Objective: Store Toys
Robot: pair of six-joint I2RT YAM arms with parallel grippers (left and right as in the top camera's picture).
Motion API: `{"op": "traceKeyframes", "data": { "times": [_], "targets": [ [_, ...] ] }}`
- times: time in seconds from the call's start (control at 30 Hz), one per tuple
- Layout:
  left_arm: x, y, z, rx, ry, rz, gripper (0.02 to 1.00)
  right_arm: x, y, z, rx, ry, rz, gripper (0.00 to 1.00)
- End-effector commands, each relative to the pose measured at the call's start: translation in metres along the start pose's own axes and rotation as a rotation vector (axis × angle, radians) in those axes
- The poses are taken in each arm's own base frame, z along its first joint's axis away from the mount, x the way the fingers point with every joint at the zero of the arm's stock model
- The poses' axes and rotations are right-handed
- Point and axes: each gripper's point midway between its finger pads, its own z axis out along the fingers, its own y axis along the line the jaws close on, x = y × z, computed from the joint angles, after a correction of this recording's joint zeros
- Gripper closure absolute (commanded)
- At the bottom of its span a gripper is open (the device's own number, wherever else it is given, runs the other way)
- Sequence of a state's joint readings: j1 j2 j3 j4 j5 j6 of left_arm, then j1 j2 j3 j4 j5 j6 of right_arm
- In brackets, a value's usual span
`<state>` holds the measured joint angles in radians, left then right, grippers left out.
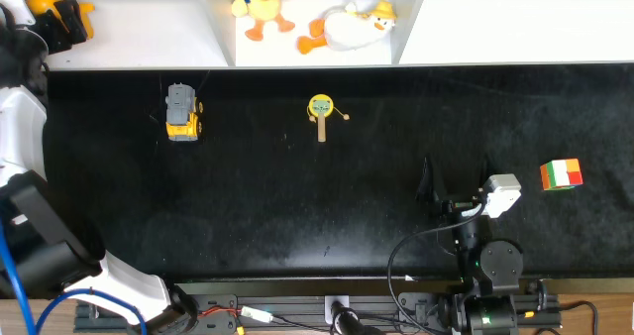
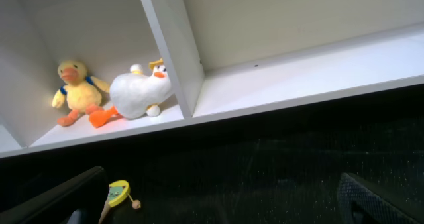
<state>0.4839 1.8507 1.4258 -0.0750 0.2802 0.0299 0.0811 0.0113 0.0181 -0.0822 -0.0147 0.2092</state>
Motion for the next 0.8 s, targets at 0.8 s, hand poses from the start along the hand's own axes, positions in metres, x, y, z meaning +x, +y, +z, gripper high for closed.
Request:
{"op": "traceKeyframes", "data": {
  "times": [0.8],
  "targets": [
    [0.006, -0.031, -0.147, -0.044, 0.224, 0.071, 0.02, 0.003, -0.001, 0.0, 0.003, 0.0, 0.004, 0.005]
  ]
}}
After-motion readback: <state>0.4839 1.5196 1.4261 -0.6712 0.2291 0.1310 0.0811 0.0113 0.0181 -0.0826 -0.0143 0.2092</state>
